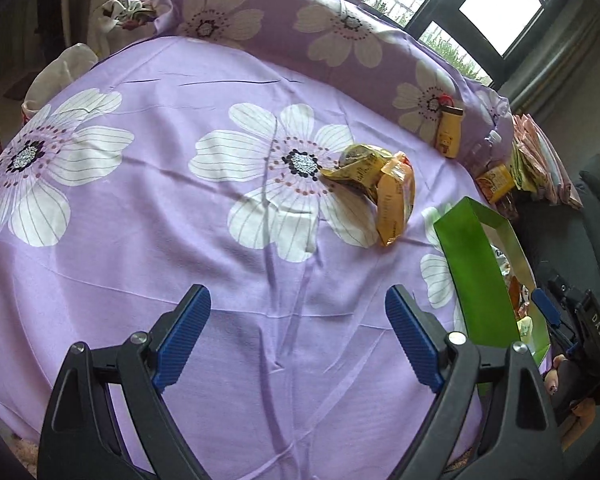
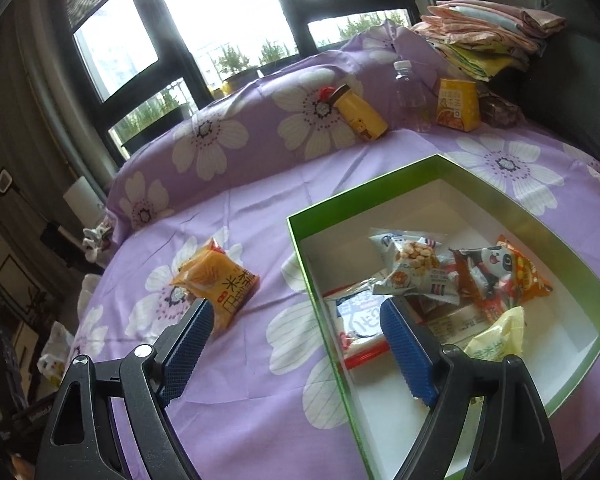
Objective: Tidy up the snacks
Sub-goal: 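Move the right tool back to the large yellow rice-cracker bag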
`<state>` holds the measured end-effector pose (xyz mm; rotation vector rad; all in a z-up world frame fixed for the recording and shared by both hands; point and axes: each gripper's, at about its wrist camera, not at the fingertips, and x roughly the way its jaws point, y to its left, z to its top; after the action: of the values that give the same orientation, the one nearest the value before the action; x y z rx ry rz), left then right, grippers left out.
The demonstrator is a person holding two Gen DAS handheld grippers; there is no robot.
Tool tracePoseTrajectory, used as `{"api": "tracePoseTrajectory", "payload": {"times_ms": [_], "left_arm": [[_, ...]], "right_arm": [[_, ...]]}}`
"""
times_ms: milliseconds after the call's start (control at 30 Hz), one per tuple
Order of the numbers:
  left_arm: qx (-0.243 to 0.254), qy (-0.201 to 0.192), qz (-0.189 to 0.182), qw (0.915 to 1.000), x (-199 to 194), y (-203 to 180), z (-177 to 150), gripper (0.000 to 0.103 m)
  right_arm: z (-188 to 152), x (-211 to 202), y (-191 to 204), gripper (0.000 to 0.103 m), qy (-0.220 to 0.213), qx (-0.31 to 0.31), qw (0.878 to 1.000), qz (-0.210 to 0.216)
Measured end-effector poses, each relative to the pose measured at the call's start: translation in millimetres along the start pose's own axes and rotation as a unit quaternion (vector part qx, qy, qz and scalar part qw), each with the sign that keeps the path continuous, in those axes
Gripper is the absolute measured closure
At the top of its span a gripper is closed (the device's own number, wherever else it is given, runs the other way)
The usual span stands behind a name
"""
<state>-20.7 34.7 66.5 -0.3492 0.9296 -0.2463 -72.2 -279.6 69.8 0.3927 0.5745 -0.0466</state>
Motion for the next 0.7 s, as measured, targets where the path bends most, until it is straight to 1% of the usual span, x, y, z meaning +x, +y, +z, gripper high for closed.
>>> {"api": "tracePoseTrajectory", "payload": {"times_ms": [67,167,400,567,600,700], "left_arm": [[-0.001,-0.002,0.008,1.0,-1,4,-1,0.014],[-0.004,0.002,0.011,0.9999,1,8,0,0.015],[0.006,0.012,0.004,0.9999,8,4,-3,0.016],[-0.004,0.012,0.01,0.9999,9,8,-2,0.016],[-0.008,0.016,0.009,0.9998,11,9,-3,0.016],[-0.009,0.028,0.006,0.9996,15,8,-4,0.017]], "right_arm": [[-3,4,7,0.018,0.001,-0.007,1.0,0.002],[-7,11,16,0.018,0.01,-0.022,1.0,0.007],[-21,32,36,0.018,0.052,-0.054,0.997,0.02],[-30,40,49,0.018,0.067,-0.069,0.995,0.024],[-32,42,51,0.018,0.07,-0.071,0.995,0.027],[-36,44,59,0.018,0.069,-0.091,0.993,0.02]]}}
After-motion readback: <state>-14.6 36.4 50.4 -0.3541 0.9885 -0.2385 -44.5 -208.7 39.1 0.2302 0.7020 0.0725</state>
